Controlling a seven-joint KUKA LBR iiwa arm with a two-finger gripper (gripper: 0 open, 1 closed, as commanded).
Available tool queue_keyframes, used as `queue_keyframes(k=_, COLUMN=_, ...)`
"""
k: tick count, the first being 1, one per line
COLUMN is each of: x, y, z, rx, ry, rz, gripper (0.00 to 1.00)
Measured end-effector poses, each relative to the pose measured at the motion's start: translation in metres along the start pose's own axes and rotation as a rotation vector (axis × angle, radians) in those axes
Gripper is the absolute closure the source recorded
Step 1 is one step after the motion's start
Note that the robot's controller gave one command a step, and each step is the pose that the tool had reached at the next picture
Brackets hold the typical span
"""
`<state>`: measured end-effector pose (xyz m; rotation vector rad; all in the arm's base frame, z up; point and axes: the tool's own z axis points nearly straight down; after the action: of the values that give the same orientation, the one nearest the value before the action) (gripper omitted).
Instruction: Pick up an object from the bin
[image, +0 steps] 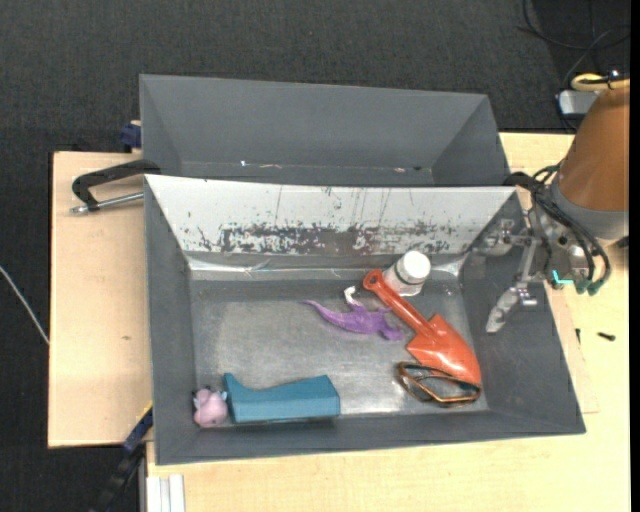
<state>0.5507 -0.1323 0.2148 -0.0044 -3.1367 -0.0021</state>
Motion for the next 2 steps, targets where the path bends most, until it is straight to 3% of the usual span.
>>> queue_keyframes(k=1, x=-0.002, y=0.001, z=-0.005, rx=0.002, ry=-0.009, rz=-0.002, gripper=0.00)
queue_keyframes(k=2, x=0.002, y=0.009, z=0.035, rx=0.004, ry=-0.016, rz=0.008, gripper=0.00)
